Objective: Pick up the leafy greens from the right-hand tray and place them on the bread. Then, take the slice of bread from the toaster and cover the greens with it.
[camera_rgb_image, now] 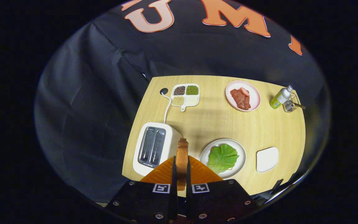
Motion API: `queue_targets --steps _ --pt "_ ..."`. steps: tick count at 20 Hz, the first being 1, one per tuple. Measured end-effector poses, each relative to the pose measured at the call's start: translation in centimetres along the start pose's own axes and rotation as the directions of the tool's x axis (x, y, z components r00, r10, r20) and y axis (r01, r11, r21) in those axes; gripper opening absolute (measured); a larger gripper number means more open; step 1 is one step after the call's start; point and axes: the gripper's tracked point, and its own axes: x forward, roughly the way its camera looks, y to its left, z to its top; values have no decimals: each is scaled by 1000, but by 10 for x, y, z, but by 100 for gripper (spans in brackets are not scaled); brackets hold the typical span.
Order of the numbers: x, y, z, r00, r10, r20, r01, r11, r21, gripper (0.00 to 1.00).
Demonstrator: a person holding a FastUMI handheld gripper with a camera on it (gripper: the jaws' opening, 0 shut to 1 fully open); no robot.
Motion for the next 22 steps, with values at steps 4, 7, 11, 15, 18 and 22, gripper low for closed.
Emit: queue_targets --steps 4,7,11,15,18,22 --pt "15 -35 -18 1000 23 -8 -22 999 48 11" --pt "36 -61 -33 999 38 -29 -36 997 75 11" --pt "68 -87 -46 996 79 -46 -74 993 93 11" --pt "98 -99 -57 985 159 -62 -152 982 109 11" --pt "119 -111 -64 974 214 -71 -205 971 119 11" --pt "142 -134 -74 961 258 -94 -245 960 136 11"
